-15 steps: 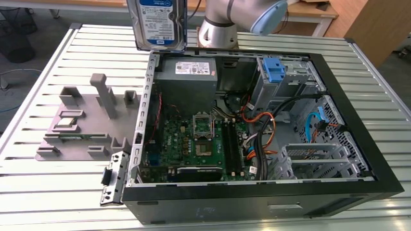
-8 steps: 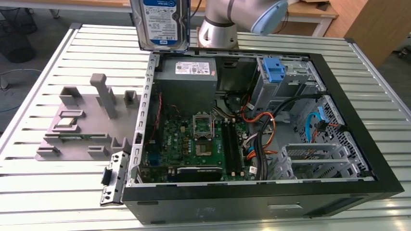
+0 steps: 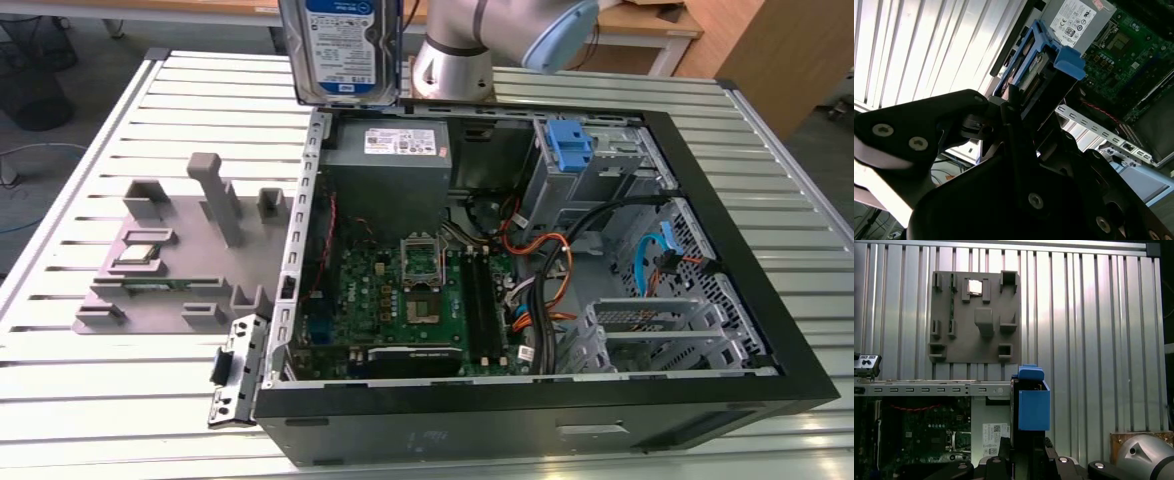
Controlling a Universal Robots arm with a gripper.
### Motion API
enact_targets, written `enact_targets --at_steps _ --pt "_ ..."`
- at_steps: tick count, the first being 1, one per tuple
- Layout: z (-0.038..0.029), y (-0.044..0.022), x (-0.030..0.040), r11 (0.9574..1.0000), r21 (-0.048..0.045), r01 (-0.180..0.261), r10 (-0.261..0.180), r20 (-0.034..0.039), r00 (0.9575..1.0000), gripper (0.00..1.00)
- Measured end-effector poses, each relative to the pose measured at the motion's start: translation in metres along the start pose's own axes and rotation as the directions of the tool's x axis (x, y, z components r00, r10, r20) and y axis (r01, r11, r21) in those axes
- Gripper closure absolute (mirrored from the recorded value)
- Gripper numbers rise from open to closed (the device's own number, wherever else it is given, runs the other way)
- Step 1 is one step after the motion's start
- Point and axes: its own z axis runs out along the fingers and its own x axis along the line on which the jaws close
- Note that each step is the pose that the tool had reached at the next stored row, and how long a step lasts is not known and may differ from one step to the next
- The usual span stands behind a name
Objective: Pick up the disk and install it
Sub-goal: 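Pick up the disk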
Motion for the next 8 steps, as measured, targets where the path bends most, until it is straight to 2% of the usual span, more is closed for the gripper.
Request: enact_targets --at_steps 8 --pt "-0.0006 -0.0099 -0.0002 1.0000 0.0000 0.000 0.000 0.0000 1.0000 0.65"
